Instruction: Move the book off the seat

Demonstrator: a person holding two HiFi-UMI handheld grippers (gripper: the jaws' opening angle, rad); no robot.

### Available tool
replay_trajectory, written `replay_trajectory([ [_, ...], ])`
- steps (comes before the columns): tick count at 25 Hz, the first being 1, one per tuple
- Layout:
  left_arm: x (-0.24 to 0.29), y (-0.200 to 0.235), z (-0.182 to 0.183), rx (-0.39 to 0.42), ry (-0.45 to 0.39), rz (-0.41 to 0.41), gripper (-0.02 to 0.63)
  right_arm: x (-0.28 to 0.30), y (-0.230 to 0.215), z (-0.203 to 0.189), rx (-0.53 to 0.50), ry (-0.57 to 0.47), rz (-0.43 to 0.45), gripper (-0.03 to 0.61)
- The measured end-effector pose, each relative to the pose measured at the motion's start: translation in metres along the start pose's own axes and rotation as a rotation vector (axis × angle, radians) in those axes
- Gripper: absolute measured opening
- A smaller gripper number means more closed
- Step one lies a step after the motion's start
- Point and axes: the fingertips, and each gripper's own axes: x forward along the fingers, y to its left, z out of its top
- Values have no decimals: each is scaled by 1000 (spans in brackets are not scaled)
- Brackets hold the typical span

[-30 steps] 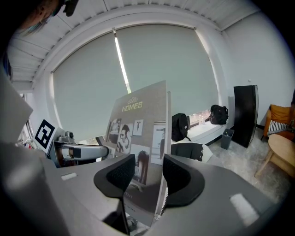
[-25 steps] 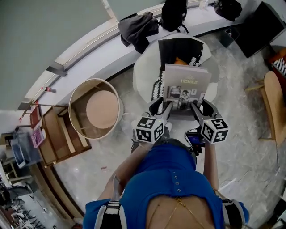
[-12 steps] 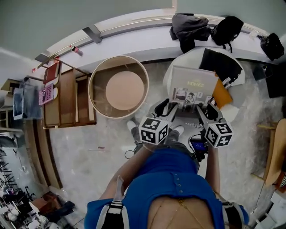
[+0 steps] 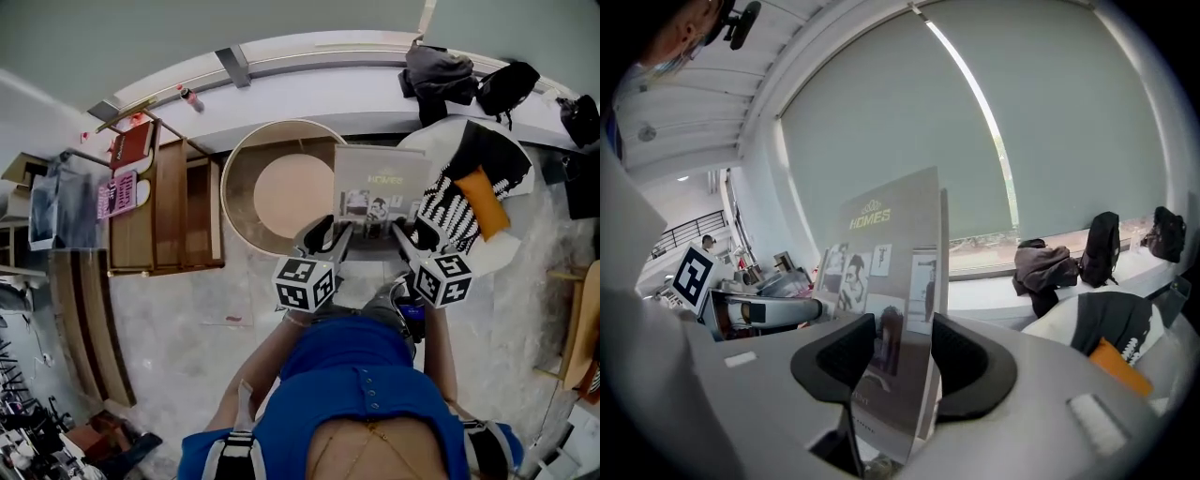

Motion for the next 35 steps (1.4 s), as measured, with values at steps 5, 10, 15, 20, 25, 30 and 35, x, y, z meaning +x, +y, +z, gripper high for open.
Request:
replay_trajectory([
  [5,-56,81,20,-27,-39,56,164,58,81,15,-31,3,54,176],
  [10,-97,131,30,-78,-92,131,164,96,135,27,-93,31,124,176],
  [15,-121,160,35,-116,-139,209,164,123,166,34,-138,54,204,176],
  [20,-132,175,39,-146,-167,279,163,142,181,41,-179,70,280,176],
  [25,-120,175,53,-170,-184,331,163,153,170,60,-196,84,331,176],
  [30,-96,162,73,-171,-204,365,161,157,145,83,-209,83,366,176],
  [35,-81,151,82,-170,-227,391,161,158,127,95,-216,74,392,176],
])
